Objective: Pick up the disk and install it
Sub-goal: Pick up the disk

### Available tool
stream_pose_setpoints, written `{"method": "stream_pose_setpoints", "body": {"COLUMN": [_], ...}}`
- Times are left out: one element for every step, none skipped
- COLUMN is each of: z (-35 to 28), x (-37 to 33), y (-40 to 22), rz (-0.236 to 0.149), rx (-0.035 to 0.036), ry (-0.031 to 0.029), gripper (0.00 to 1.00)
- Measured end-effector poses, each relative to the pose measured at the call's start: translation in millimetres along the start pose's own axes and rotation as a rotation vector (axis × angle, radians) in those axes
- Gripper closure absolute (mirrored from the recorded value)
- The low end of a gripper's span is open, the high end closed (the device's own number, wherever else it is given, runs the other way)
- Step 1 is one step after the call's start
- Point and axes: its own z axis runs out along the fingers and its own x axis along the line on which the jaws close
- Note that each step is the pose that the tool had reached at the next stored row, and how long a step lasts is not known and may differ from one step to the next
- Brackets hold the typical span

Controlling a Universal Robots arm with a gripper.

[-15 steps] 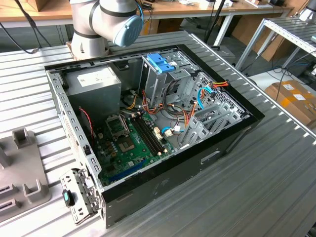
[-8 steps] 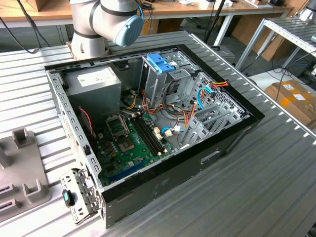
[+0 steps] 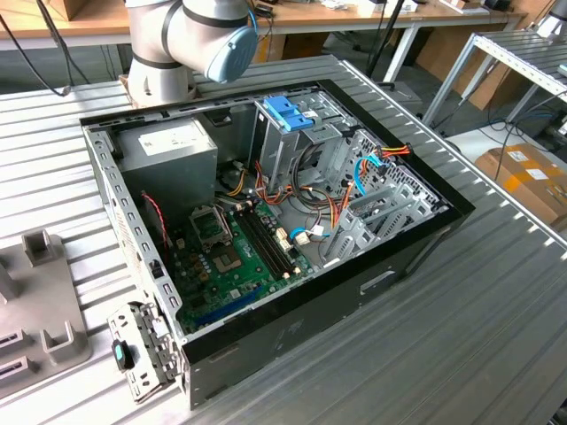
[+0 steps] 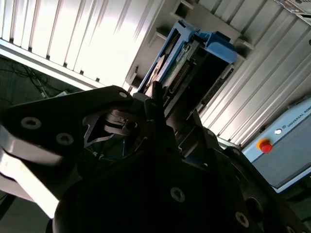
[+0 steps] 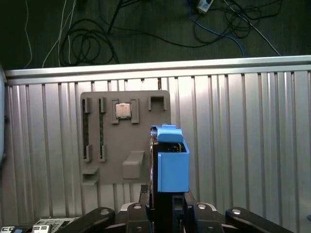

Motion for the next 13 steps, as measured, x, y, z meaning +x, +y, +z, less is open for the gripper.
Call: {"method": "stream_pose_setpoints", "body": {"z": [0.0, 0.0, 0.0, 0.1, 0.1, 0.2, 0.1, 0.1, 0.1, 0.2, 0.2, 0.2, 0.3], "x": [-0.2, -0.3, -0.5, -0.6, -0.7, -0.8, -0.9, -1.1, -1.2, -1.4, -1.6, -1.7, -1.8], "y": [-2.7, -6.1, -8.5, -11.0, -13.4, -15.7, -18.0, -20.1, -22.3, -26.0, -29.3, -31.0, -33.1], "rz": [0.0, 0.0, 0.0, 0.0, 0.0, 0.0, 0.0, 0.0, 0.0, 0.0, 0.0, 0.0, 0.0], "rx": [-0.0001, -0.0001, -0.0001, 0.0, 0.0, 0.0001, 0.0, -0.0001, 0.0, -0.0001, 0.0, 0.0, 0.0], "ry": [0.0001, 0.0, 0.0, 0.0, 0.0001, 0.0, 0.0, 0.0001, 0.0, 0.0001, 0.0, 0.0, 0.0], "gripper": [0.65, 0.65, 0.65, 0.65, 0.65, 0.65, 0.65, 0.65, 0.65, 0.65, 0.65, 0.65, 0.65]}}
